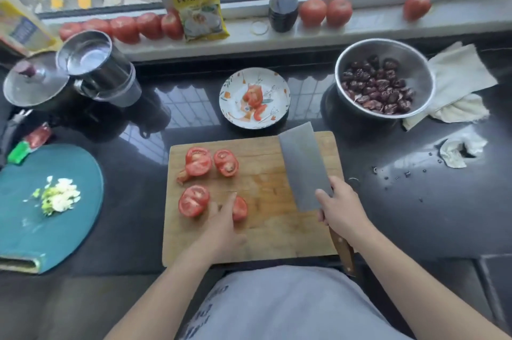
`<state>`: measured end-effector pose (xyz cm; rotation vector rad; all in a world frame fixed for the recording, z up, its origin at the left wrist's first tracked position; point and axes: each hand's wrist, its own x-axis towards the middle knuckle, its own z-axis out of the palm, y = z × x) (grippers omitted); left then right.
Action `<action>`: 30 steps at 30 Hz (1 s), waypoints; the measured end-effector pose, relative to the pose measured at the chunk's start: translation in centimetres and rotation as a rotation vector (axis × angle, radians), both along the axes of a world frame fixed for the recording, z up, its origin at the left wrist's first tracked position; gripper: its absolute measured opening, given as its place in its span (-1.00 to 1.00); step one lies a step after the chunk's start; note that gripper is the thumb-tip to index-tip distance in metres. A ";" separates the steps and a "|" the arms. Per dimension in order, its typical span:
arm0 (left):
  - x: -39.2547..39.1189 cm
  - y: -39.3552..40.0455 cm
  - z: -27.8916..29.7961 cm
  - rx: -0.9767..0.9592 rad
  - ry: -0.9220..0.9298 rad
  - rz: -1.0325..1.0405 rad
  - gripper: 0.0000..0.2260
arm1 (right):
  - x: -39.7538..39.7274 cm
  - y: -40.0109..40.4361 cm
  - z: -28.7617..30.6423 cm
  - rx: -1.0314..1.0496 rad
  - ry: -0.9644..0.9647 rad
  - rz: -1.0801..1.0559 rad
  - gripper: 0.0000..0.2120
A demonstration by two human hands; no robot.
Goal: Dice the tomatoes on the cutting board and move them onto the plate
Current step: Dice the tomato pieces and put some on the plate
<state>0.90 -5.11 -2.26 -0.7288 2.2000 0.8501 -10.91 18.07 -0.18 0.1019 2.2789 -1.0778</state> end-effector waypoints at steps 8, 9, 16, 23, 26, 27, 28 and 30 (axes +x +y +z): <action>-1.1 0.3 -1.8 -0.127 0.204 0.112 -0.43 | 1.5 3.2 0.9 0.029 0.026 -0.007 -0.83; -1.4 0.5 -1.7 -0.114 0.221 0.098 -0.50 | 1.6 3.6 1.0 0.034 0.026 -0.015 -0.85; -7.3 7.2 -3.1 0.081 0.351 -0.025 -0.43 | 2.6 5.4 0.9 0.200 0.208 0.017 -0.82; -7.4 9.4 -4.1 0.089 0.383 0.059 -0.50 | 4.0 4.0 -0.1 0.314 0.446 0.182 -0.86; -6.7 9.4 -4.3 0.126 0.394 0.139 -0.48 | 5.3 3.6 -0.5 0.342 0.463 0.244 -0.89; -6.6 9.5 -4.3 0.124 0.392 0.151 -0.49 | 5.7 3.6 -0.5 0.359 0.469 0.264 -0.88; -6.6 9.7 -4.2 0.126 0.389 0.169 -0.52 | 6.1 3.7 -0.6 0.362 0.487 0.287 -0.85; -6.6 9.8 -4.2 0.142 0.383 0.214 -0.59 | 6.7 3.7 -0.5 0.386 0.515 0.371 -0.61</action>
